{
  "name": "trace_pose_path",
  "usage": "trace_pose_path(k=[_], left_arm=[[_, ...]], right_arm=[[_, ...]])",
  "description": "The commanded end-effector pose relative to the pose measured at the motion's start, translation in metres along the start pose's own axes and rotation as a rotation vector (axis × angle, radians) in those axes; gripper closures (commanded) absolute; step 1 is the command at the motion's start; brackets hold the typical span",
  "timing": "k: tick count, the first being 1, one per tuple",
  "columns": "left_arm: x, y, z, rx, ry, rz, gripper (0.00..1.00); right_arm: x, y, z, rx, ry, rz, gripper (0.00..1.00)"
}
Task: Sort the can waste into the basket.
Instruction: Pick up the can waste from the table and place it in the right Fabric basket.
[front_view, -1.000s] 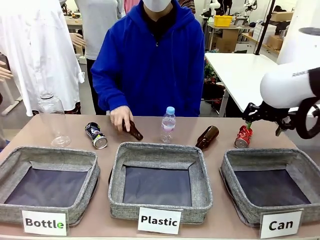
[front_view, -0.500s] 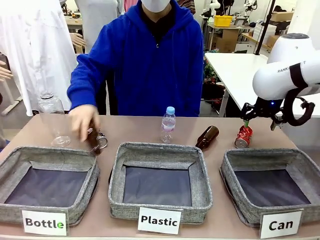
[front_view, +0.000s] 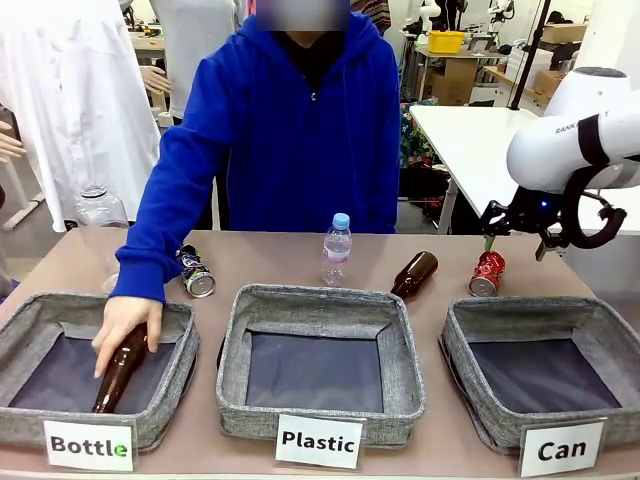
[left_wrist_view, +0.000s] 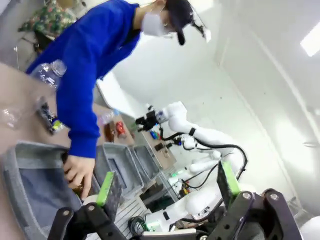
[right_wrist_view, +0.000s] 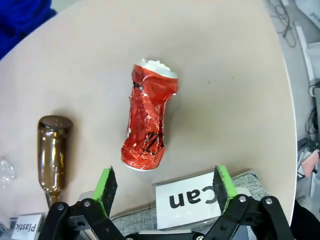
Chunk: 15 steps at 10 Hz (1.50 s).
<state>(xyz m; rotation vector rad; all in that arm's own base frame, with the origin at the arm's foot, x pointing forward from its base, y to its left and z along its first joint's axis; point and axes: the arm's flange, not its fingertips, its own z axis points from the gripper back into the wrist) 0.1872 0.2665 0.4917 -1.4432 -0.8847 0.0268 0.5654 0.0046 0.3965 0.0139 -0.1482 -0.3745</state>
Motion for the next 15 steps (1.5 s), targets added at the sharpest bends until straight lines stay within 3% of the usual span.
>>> trace_pose_path(k=[1, 3, 4, 5, 7, 9, 12, 15], left_arm=[[0.016, -0.008, 0.055, 0.037, -0.056, -0.057, 0.00], [0.025, -0.014, 0.093, 0.019, -0.133, -0.085, 0.00], [0.024, -0.011, 0.089, 0.006, -0.117, -0.082, 0.00], [0.018, -0.008, 0.077, 0.014, -0.089, -0.073, 0.00], [0.008, -0.012, 0.027, 0.020, -0.014, -0.056, 0.00], [-0.015, -0.009, -0.029, 0.013, 0.124, -0.014, 0.00], [-0.052, 0.033, -0.119, 0.079, 0.406, 0.071, 0.00], [-0.071, 0.083, -0.151, 0.297, 0.491, 0.119, 0.00]], right_arm=[[0.010, 0.002, -0.007, 0.033, 0.018, 0.024, 0.00], [0.015, 0.008, -0.012, 0.023, 0.006, -0.008, 0.00], [0.017, 0.011, -0.013, 0.006, 0.007, -0.105, 0.00], [0.017, 0.012, -0.015, 0.013, 0.018, -0.197, 0.00], [0.017, 0.015, -0.020, 0.038, 0.027, -0.241, 0.00], [0.016, 0.016, -0.026, 0.030, 0.028, -0.234, 0.00], [0.021, 0.021, -0.045, 0.012, -0.002, -0.212, 0.00], [0.025, 0.028, -0.075, -0.079, 0.020, -0.206, 0.00]])
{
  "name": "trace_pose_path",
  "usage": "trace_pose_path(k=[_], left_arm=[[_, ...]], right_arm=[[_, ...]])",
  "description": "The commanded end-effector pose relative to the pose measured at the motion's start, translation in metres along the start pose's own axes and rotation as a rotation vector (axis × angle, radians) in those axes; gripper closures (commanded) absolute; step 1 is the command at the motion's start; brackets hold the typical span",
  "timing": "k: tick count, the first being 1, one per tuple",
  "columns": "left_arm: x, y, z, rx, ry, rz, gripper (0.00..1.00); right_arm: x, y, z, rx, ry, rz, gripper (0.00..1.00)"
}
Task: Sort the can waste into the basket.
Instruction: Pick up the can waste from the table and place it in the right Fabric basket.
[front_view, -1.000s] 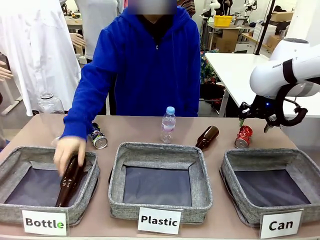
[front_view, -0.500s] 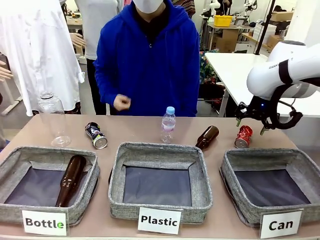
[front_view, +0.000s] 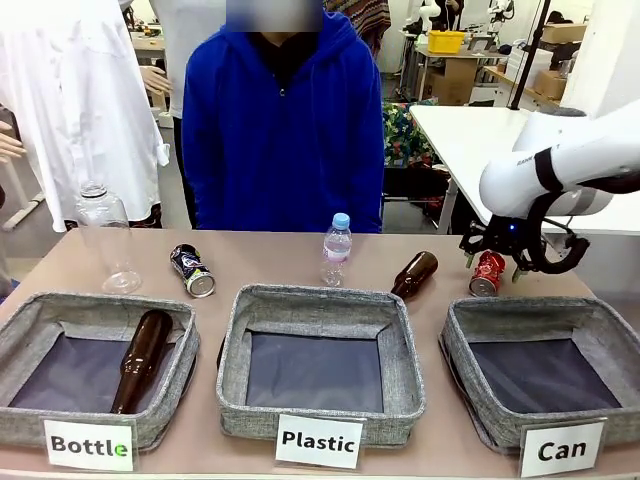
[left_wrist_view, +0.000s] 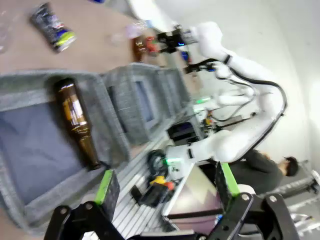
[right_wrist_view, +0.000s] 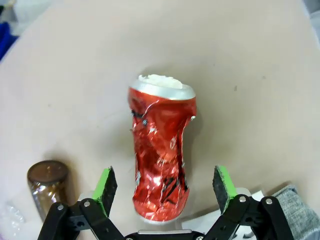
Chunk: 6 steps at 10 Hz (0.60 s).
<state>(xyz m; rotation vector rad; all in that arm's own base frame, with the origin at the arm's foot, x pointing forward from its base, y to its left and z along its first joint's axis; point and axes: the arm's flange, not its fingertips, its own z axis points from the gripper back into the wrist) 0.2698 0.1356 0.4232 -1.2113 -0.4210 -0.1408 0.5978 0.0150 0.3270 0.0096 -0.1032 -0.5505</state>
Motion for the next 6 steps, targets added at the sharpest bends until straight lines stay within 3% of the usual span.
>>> trace_pose_path(k=[1, 4, 5, 6], left_arm=[[-0.0064, -0.0152, 0.0097, -0.069, -0.027, -0.024, 0.00], [-0.0064, -0.0152, 0.0097, -0.069, -0.027, -0.024, 0.00], [-0.0064, -0.0152, 0.0097, -0.069, -0.027, -0.024, 0.00], [-0.0064, -0.0152, 0.0097, -0.069, -0.027, -0.024, 0.00]], right_arm=[[0.0090, 0.0129, -0.0039, -0.060, -0.022, -0.032, 0.00], [0.0124, 0.0158, -0.0116, -0.093, -0.012, -0.057, 0.00], [0.0127, 0.0150, -0.0112, -0.097, -0.002, -0.061, 0.55], [0.0126, 0.0152, -0.0113, -0.097, 0.001, -0.066, 0.57]])
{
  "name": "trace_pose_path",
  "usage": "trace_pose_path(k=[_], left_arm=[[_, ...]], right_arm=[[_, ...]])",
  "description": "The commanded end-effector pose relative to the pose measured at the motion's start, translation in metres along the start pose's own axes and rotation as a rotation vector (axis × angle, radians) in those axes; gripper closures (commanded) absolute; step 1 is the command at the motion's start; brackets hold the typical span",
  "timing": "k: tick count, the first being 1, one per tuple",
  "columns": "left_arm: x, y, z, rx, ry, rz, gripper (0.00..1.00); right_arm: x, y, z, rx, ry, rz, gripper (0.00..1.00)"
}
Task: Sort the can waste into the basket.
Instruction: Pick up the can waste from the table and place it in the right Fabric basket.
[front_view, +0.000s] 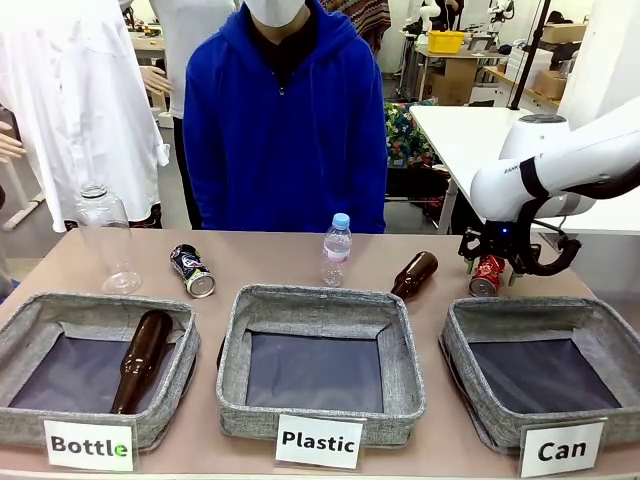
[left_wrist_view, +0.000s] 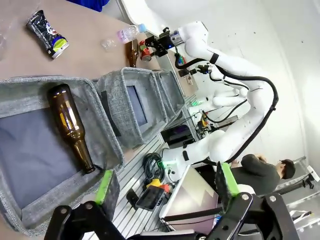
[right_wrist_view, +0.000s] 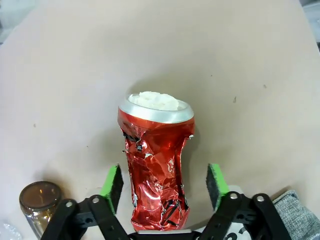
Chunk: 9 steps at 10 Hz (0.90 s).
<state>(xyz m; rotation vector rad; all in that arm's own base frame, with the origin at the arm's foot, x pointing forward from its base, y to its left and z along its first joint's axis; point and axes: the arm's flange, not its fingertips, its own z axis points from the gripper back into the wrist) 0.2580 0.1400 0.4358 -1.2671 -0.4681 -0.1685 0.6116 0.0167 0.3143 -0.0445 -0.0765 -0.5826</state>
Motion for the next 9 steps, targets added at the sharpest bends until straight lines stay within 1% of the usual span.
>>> trace_pose_path(k=[1, 3, 4, 5, 6, 8, 9], left_arm=[[-0.001, -0.002, -0.001, -0.008, 0.003, 0.013, 0.00], [-0.001, -0.002, -0.001, -0.008, 0.003, 0.013, 0.00], [-0.001, -0.002, -0.001, -0.008, 0.003, 0.013, 0.00], [-0.001, -0.002, -0.001, -0.008, 0.003, 0.013, 0.00], [-0.001, -0.002, -0.001, -0.008, 0.003, 0.013, 0.00], [-0.001, -0.002, -0.001, -0.008, 0.003, 0.013, 0.00], [-0.001, -0.002, -0.001, -0.008, 0.003, 0.013, 0.00]], right_arm=[[0.003, 0.007, 0.003, -0.036, -0.006, -0.039, 1.00], [0.002, 0.008, 0.000, -0.048, 0.001, -0.035, 1.00], [0.002, 0.008, -0.001, -0.049, 0.009, -0.034, 0.83], [0.003, 0.008, -0.002, -0.046, 0.026, -0.029, 0.92], [0.004, 0.006, -0.001, -0.048, 0.027, -0.034, 1.00], [0.004, 0.001, 0.004, -0.024, 0.045, -0.021, 1.00], [0.004, -0.004, 0.011, -0.013, 0.032, -0.023, 1.00]])
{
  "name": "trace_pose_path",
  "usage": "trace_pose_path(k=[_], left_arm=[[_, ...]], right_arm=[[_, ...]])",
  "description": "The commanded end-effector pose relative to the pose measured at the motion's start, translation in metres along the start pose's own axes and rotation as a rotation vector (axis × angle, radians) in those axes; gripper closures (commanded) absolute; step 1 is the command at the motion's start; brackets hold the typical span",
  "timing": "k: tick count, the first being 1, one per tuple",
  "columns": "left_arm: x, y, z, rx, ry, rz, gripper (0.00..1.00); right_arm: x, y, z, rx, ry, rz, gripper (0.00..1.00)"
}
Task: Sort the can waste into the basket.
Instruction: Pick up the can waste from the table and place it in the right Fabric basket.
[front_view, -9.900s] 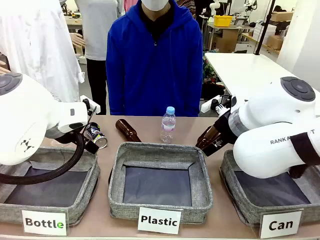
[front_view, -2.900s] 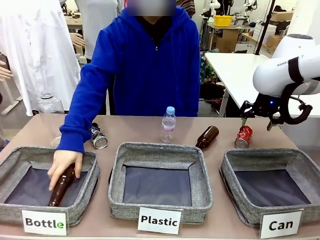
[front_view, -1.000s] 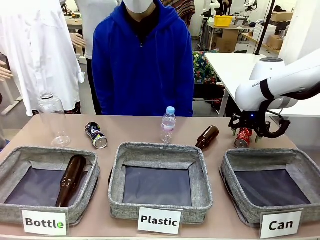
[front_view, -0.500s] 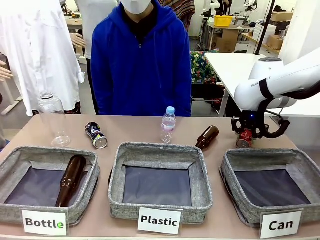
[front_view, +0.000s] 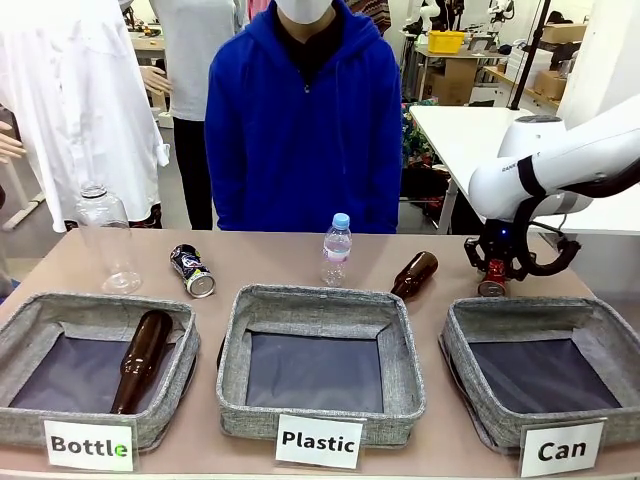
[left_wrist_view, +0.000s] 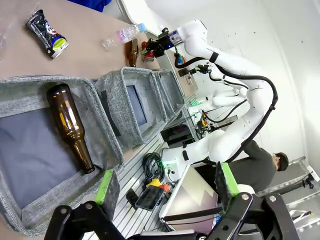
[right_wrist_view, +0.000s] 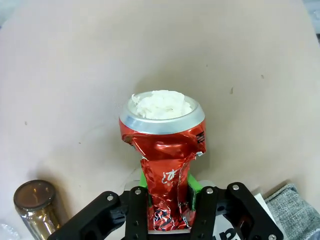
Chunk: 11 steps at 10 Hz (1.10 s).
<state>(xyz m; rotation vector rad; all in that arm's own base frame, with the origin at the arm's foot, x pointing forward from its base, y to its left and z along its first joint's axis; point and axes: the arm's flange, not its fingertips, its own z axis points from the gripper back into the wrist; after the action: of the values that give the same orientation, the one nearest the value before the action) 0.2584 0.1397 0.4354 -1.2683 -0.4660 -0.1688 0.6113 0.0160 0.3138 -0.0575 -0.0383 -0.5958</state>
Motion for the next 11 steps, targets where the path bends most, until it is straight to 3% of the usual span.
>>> trace_pose_path(k=[1, 3, 6, 7, 8, 9, 10, 11], left_arm=[[-0.001, -0.002, 0.000, -0.007, 0.001, 0.012, 0.00], [-0.001, -0.002, 0.000, -0.007, 0.001, 0.012, 0.00], [-0.001, -0.002, 0.000, -0.007, 0.001, 0.012, 0.00], [-0.001, -0.002, 0.000, -0.007, 0.001, 0.012, 0.00], [-0.001, -0.002, 0.000, -0.007, 0.001, 0.012, 0.00], [-0.001, -0.002, 0.000, -0.007, 0.001, 0.012, 0.00], [-0.001, -0.002, 0.000, -0.007, 0.001, 0.012, 0.00], [-0.001, -0.002, 0.000, -0.007, 0.001, 0.012, 0.00]], right_arm=[[0.001, -0.010, 0.022, 0.027, -0.019, -0.008, 1.00], [-0.012, -0.026, 0.058, 0.080, -0.039, 0.060, 1.00], [-0.068, -0.060, 0.116, 0.034, 0.005, 0.436, 1.00], [-0.091, -0.071, 0.129, 0.078, 0.090, 0.612, 1.00], [-0.114, -0.084, 0.135, 0.052, 0.232, 0.931, 1.00], [-0.135, -0.100, 0.133, -0.005, 0.270, 1.238, 1.00], [-0.152, -0.113, 0.131, -0.001, 0.270, 1.547, 1.00], [-0.164, -0.127, 0.130, -0.006, 0.240, 1.767, 1.00]])
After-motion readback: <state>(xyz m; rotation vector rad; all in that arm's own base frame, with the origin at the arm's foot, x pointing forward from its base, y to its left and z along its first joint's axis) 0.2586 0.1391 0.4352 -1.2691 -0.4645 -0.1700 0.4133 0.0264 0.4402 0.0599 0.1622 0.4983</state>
